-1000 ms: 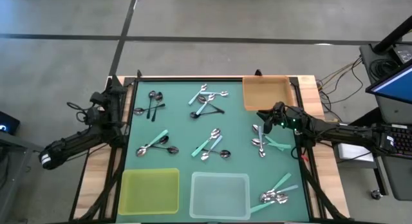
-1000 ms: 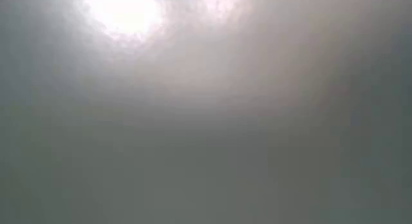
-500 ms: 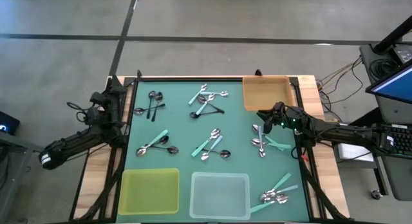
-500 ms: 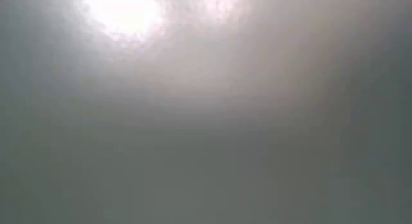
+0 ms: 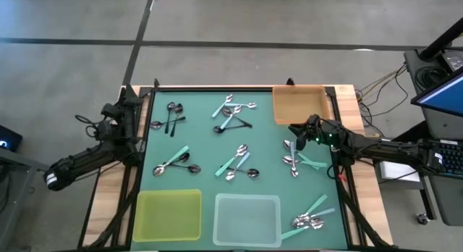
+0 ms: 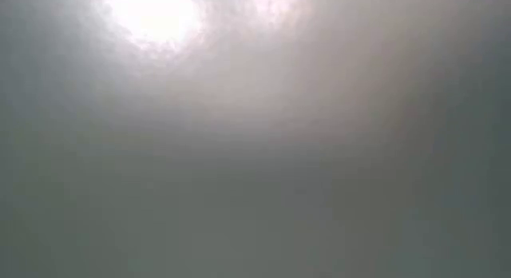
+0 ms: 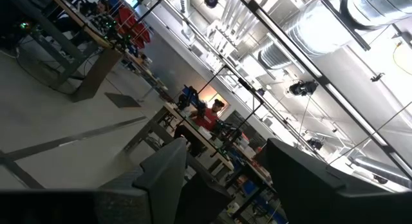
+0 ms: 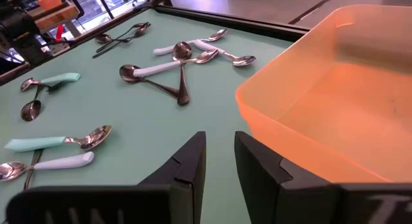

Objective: Sort silverware by color (type)

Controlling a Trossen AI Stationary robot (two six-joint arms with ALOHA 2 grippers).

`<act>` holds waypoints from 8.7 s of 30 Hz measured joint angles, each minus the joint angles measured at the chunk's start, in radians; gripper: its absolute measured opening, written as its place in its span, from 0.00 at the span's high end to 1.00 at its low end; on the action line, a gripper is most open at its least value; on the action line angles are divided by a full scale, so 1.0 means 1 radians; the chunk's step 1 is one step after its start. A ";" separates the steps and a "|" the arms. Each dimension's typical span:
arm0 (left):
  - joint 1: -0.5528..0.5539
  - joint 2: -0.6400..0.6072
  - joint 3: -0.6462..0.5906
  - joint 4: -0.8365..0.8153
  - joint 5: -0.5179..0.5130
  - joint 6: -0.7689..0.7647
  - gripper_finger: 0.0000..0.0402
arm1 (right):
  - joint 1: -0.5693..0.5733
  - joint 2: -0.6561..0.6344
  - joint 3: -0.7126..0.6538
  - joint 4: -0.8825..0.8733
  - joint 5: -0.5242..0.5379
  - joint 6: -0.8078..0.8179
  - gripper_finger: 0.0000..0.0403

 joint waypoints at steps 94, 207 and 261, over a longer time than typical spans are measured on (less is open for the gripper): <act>0.000 0.000 0.000 -0.003 0.000 0.000 0.50 | 0.000 0.435 0.625 -0.642 0.025 0.011 0.82; 0.000 0.000 0.000 -0.008 0.001 0.000 0.50 | 0.045 1.571 1.456 -0.639 0.079 -0.116 0.72; 0.000 0.000 -0.002 -0.014 0.001 0.000 0.50 | -0.036 1.271 1.453 -1.349 0.480 0.047 0.97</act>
